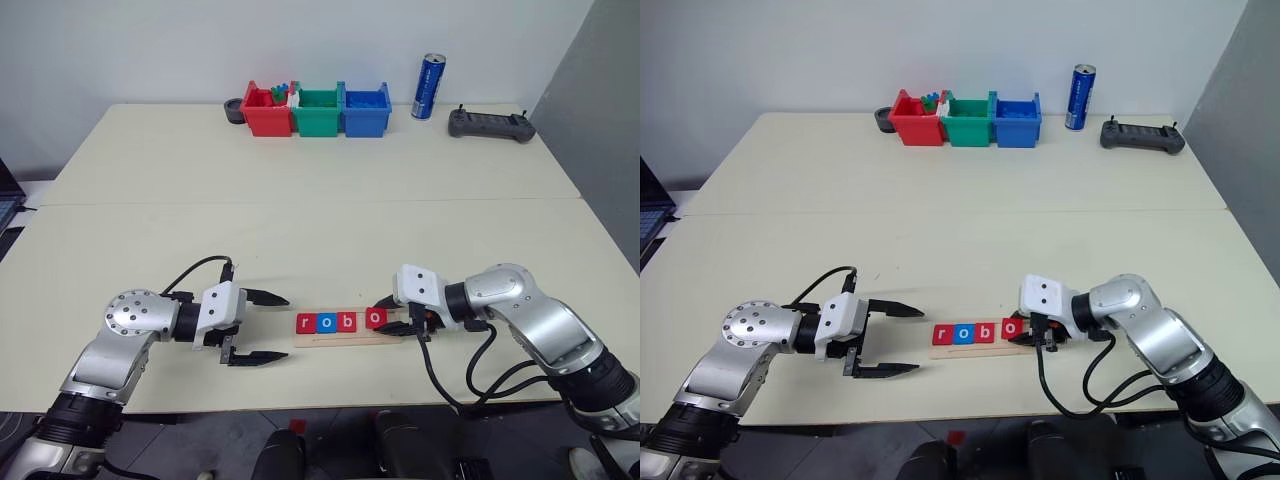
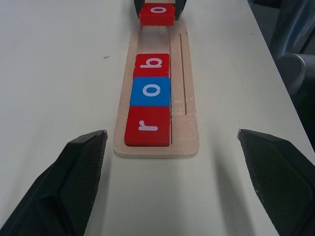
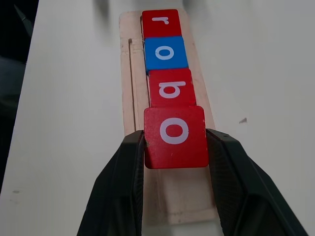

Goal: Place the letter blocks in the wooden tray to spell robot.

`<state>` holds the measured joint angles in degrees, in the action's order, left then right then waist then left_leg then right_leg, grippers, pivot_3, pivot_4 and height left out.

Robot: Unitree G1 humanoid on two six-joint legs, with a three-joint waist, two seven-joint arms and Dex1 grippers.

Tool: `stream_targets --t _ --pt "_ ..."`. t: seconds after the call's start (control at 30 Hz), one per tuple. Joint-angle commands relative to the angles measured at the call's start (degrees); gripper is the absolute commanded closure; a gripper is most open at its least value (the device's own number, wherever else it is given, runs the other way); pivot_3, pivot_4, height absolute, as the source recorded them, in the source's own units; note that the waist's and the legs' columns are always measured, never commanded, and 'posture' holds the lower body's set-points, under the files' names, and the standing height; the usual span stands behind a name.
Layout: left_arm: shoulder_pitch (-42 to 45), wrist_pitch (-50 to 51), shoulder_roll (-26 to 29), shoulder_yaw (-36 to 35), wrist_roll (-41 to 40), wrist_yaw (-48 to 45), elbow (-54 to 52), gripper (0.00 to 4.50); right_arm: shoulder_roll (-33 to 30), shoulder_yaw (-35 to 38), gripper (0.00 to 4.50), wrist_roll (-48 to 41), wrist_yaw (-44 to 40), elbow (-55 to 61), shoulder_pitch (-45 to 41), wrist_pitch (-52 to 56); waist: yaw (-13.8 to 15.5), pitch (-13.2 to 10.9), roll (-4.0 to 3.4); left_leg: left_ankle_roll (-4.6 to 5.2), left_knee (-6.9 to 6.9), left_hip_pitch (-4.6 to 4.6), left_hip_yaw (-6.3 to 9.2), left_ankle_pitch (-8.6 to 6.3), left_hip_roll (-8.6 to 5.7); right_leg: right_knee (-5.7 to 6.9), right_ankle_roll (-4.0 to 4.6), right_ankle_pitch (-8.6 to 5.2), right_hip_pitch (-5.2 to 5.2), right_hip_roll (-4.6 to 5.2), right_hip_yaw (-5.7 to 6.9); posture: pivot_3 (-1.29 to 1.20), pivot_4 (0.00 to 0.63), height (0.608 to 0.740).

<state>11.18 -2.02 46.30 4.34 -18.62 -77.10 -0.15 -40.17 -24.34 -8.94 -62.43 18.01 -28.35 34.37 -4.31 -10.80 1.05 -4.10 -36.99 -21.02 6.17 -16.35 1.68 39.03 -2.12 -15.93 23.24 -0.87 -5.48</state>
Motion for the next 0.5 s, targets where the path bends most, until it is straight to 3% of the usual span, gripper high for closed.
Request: stream_targets --t 0.03,0.5 --pt "-0.16 0.63 0.76 -1.03 -0.44 0.4 -3.14 0.0 0.26 -1.11 3.05 1.43 -0.38 -0.28 -1.63 -1.28 0.0 0.0 0.0 0.0 0.0 0.0 0.0 0.0 0.0 0.0 0.0 0.0 0.0 0.0 0.0 0.0 0.15 0.74" --pt "0.9 6.38 0.53 -0.76 -0.91 2.28 -8.5 0.0 1.59 -2.64 3.05 3.65 -1.2 -1.69 -2.24 -2.22 -0.01 0.0 0.0 0.0 0.0 0.0 0.01 0.0 0.0 0.02 0.0 0.0 0.0 0.0 0.01 0.0 0.15 0.74"
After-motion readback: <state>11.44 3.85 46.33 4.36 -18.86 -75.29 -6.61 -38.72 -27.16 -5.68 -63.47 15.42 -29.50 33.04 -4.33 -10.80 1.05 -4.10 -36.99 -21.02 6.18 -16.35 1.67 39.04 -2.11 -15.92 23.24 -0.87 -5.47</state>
